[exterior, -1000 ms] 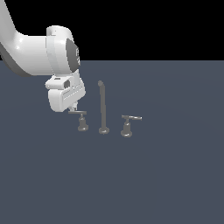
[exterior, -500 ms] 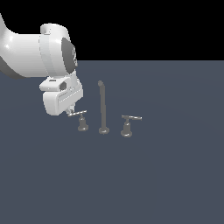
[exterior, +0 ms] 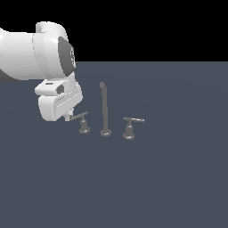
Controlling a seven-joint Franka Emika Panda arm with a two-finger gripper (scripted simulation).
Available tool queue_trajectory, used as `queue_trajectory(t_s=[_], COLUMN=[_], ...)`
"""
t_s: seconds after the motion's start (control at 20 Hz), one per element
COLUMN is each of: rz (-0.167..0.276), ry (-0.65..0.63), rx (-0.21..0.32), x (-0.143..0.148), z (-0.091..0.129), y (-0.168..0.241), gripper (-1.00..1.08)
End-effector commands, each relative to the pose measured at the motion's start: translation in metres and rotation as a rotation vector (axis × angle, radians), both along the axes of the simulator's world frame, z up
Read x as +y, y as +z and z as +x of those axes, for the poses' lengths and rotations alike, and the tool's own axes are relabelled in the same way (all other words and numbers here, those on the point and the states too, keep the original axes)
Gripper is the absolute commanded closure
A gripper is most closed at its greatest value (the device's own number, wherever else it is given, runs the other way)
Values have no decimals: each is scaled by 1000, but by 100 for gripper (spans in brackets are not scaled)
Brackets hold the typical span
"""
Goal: Turn on the faucet by rotating a designated handle.
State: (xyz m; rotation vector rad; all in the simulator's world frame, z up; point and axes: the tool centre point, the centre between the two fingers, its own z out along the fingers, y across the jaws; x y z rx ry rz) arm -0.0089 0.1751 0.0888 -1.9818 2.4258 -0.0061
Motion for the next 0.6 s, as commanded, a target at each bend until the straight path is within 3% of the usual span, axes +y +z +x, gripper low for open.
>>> queue_trajectory(t_s=[0.0,0.35,0.4,0.55], rz=[-3,-3,2,0], ry=[-11,-14,7,-1], rx=[6,9,3,5], x=[-13,-28,-13,-33], z=[-7,-22,-19,-20], y=[0,0,0,0], gripper=[108,108,108,108])
